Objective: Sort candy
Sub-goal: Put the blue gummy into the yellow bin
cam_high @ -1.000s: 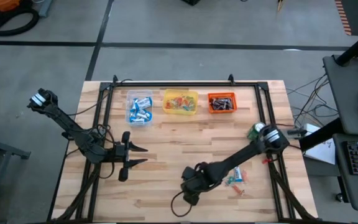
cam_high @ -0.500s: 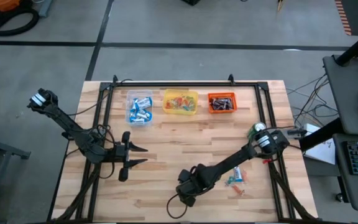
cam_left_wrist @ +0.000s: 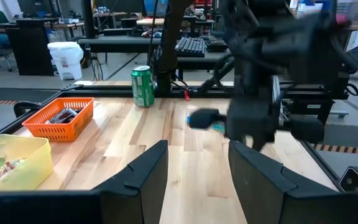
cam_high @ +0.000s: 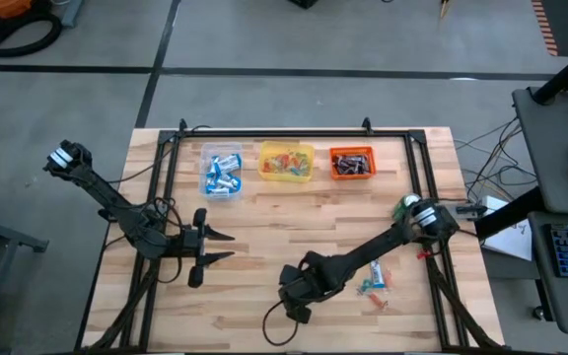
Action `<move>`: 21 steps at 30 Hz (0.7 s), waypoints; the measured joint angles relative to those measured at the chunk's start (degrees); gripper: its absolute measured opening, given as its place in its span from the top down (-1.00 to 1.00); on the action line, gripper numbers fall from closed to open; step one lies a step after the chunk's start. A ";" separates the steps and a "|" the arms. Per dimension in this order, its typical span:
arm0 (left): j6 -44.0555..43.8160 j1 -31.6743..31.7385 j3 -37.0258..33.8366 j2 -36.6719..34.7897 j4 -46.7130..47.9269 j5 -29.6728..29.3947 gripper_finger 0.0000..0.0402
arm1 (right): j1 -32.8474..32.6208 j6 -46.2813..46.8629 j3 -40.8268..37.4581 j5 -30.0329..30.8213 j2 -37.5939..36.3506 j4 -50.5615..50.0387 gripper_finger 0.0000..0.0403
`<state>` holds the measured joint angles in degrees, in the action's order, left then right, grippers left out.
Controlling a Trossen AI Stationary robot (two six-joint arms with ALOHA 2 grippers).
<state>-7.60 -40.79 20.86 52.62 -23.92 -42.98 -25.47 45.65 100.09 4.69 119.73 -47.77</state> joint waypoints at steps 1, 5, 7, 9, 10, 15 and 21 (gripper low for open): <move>0.00 0.01 0.00 0.02 0.00 0.00 0.24 | 0.29 -1.15 0.00 1.31 -0.80 0.01 0.95; 0.00 0.01 0.00 0.02 0.00 0.00 0.24 | 2.04 -6.84 0.00 7.09 -4.95 0.15 0.96; 0.00 0.01 0.00 0.02 -0.02 0.00 0.24 | 3.23 -10.25 0.00 11.08 -7.18 0.24 0.96; 0.00 0.01 0.00 0.02 0.01 0.00 0.24 | 4.58 -14.10 0.00 15.40 -9.17 0.52 0.96; 0.00 0.01 0.00 0.02 0.00 0.00 0.24 | 5.31 -15.87 0.00 17.38 -10.17 0.62 0.96; 0.00 0.04 0.00 0.02 0.01 0.00 0.24 | 10.51 -25.06 -0.04 21.46 -13.67 5.37 0.96; 0.00 0.04 0.00 0.02 0.17 0.01 0.24 | 18.44 -38.95 -0.48 17.15 -14.30 15.53 0.96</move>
<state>-7.60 -40.75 20.86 52.64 -23.76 -42.97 -7.04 6.71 99.61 21.84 105.43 -32.24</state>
